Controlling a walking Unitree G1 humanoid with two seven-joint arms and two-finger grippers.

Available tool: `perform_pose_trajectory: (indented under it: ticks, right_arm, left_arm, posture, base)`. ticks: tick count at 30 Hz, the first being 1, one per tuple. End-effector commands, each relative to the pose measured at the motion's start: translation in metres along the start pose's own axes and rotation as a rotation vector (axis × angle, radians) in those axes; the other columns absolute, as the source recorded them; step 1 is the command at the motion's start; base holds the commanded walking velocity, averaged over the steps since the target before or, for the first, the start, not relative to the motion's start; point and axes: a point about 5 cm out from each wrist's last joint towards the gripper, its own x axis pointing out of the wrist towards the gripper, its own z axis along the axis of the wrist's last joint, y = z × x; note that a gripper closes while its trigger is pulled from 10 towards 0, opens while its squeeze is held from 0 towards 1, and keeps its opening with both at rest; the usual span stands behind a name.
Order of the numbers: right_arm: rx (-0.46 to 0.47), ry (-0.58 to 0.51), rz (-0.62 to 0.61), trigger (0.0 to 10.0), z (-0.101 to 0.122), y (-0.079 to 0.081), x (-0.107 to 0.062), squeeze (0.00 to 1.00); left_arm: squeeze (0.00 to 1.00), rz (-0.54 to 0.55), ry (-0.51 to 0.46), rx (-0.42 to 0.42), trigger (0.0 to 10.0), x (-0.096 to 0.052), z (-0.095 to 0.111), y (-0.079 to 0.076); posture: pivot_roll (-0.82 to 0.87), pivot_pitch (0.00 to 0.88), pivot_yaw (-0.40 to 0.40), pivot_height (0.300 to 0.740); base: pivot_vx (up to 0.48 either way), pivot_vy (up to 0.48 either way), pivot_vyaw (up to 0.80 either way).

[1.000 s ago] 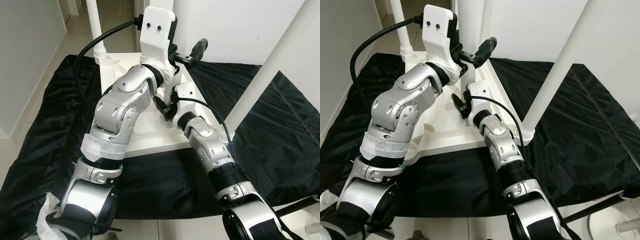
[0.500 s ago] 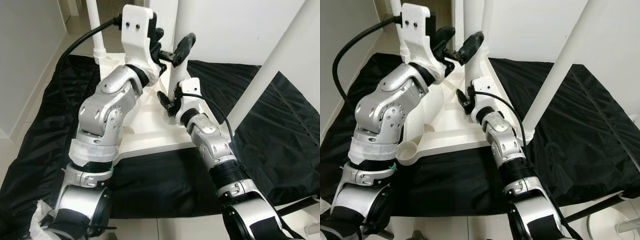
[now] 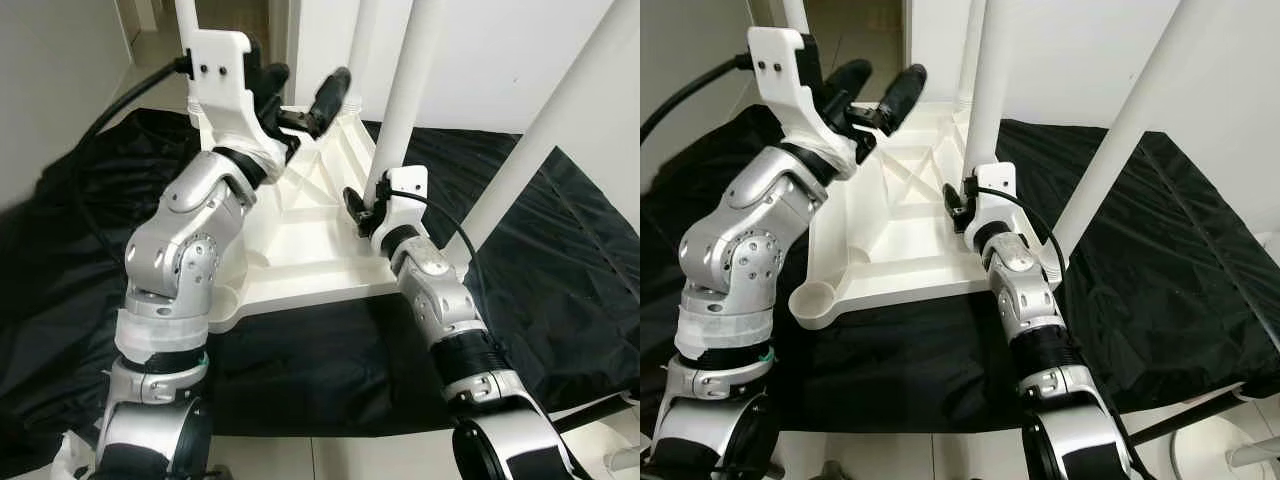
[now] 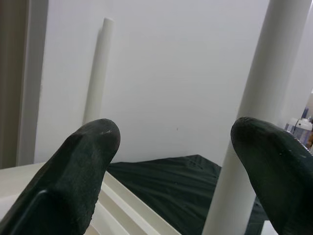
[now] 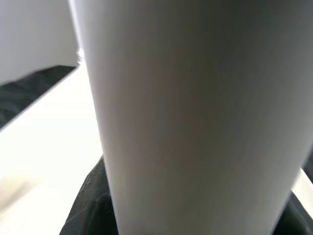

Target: Building children table

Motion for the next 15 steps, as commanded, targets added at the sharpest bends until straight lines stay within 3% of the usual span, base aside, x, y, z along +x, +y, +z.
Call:
perform_pose_trajectory:
  ticks: [1, 6, 7, 8, 15]
  right_arm:
    - [-0.008, 0.001, -0.028, 10.0, 0.0, -0.007, -0.005, 0.0]
    - [-0.011, -0.008, -0.03, 10.0, 0.0, -0.008, -0.012, 0.0]
    - [0.007, -0.047, -0.056, 10.0, 0.003, -0.012, -0.023, 0.0]
    - [0.02, -0.076, -0.07, 10.0, 0.007, -0.015, -0.028, 0.0]
    - [0.031, -0.142, -0.119, 10.0, 0.018, -0.028, -0.04, 0.0]
  left_arm:
    - [0.0, -0.024, 0.022, 0.017, 10.0, -0.001, -0.005, -0.002]
    - [0.0, 0.044, 0.081, 0.072, 10.0, -0.002, -0.016, 0.006]
    - [0.0, 0.124, 0.161, 0.161, 10.0, -0.007, -0.031, 0.016]
    - [0.0, 0.143, 0.189, 0.198, 10.0, -0.009, -0.037, 0.019]
    - [0.0, 0.163, 0.231, 0.211, 10.0, -0.014, -0.045, 0.022]
  posture:
    - [0.02, 0.034, -0.082, 0.74]
    - [0.01, 0.042, -0.077, 0.74]
    - [0.0, 0.045, -0.069, 0.74]
    - [0.0, 0.043, -0.066, 0.74]
    - [-0.01, 0.038, -0.059, 0.74]
  base:
    - [0.0, 0.0, 0.0]
    - [0.0, 0.0, 0.0]
    - [0.0, 0.0, 0.0]
    - [0.0, 0.0, 0.0]
    - [0.0, 0.0, 0.0]
